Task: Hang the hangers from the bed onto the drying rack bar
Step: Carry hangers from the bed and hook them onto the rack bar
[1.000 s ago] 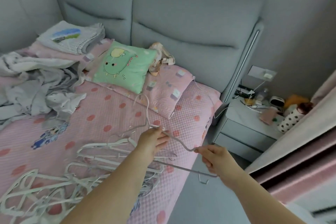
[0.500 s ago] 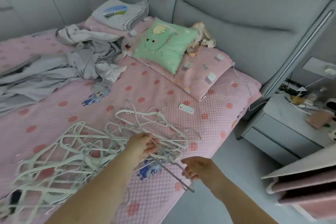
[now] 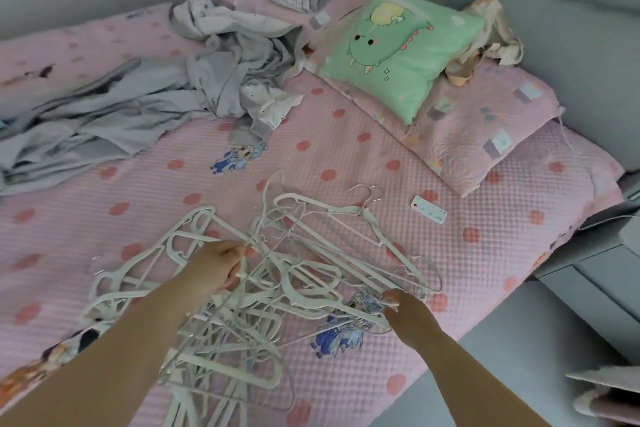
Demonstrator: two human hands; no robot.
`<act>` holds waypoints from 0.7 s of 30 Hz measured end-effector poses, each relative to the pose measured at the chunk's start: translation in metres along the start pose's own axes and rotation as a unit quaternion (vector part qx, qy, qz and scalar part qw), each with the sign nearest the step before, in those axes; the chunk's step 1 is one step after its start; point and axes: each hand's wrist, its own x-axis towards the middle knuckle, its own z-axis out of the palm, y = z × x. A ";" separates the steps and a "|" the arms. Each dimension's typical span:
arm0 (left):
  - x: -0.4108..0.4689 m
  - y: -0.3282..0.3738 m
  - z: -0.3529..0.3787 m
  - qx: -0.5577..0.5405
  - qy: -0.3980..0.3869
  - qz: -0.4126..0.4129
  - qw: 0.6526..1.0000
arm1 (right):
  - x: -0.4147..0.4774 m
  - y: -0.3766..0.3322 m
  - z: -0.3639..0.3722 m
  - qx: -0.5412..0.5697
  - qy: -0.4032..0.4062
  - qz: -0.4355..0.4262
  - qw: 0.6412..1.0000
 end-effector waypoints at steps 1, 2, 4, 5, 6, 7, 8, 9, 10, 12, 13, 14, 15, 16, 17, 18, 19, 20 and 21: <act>0.003 -0.003 -0.005 0.013 0.000 0.006 1.000 | 0.008 -0.002 0.002 -0.029 -0.008 0.000 1.000; 0.005 -0.006 -0.008 0.024 0.002 0.011 1.000 | 0.017 -0.004 0.005 -0.053 -0.014 -0.003 0.998; 0.008 -0.012 -0.016 0.021 0.022 0.009 0.999 | 0.037 -0.007 0.008 -0.102 -0.016 -0.018 0.995; 0.009 -0.014 -0.019 0.018 0.034 0.007 0.999 | 0.047 -0.010 0.009 -0.129 -0.011 -0.022 0.991; 0.011 -0.016 -0.021 0.022 0.041 0.006 0.999 | 0.059 -0.012 0.010 -0.150 -0.005 -0.027 0.988; 0.011 -0.019 -0.023 0.033 0.045 0.004 0.998 | 0.068 -0.016 0.010 -0.170 -0.002 -0.031 0.985; 0.013 -0.021 -0.025 0.040 0.044 0.001 0.998 | 0.078 -0.020 0.012 -0.189 -0.002 -0.036 0.981; 0.013 -0.023 -0.026 0.038 0.044 -0.006 0.998 | 0.085 -0.025 0.013 -0.212 -0.009 -0.039 0.976; 0.013 -0.024 -0.027 0.033 0.046 -0.012 0.998 | 0.091 -0.030 0.015 -0.236 -0.017 -0.043 0.971; 0.014 -0.026 -0.028 0.019 0.052 -0.025 0.998 | 0.101 -0.036 0.019 -0.280 -0.032 -0.050 0.958; 0.013 -0.025 -0.028 0.005 0.056 -0.032 0.998 | 0.105 -0.037 0.022 -0.302 -0.034 -0.054 0.951; 0.013 -0.025 -0.030 -0.004 0.062 -0.035 0.997 | 0.109 -0.037 0.022 -0.325 -0.032 -0.056 0.944; 0.013 -0.023 -0.031 -0.003 0.066 -0.036 0.997 | 0.112 -0.038 0.022 -0.340 -0.030 -0.057 0.938; 0.014 -0.023 -0.032 0.008 0.068 -0.034 0.997 | 0.115 -0.040 0.021 -0.342 -0.030 -0.057 0.937; 0.015 -0.021 -0.033 0.019 0.068 -0.032 0.997 | 0.118 -0.041 0.021 -0.335 -0.031 -0.059 0.940; 0.017 -0.019 -0.035 0.026 0.068 -0.031 0.997 | 0.119 -0.042 0.020 -0.323 -0.028 -0.064 0.944; 0.018 -0.018 -0.036 0.024 0.066 -0.034 0.997 | 0.120 -0.044 0.018 -0.311 -0.023 -0.071 0.947; 0.019 -0.016 -0.037 0.023 0.063 -0.036 0.997 | 0.120 -0.047 0.015 -0.300 -0.015 -0.078 0.951; 0.020 -0.014 -0.037 0.028 0.059 -0.035 0.997 | 0.121 -0.049 0.012 -0.290 -0.009 -0.085 0.953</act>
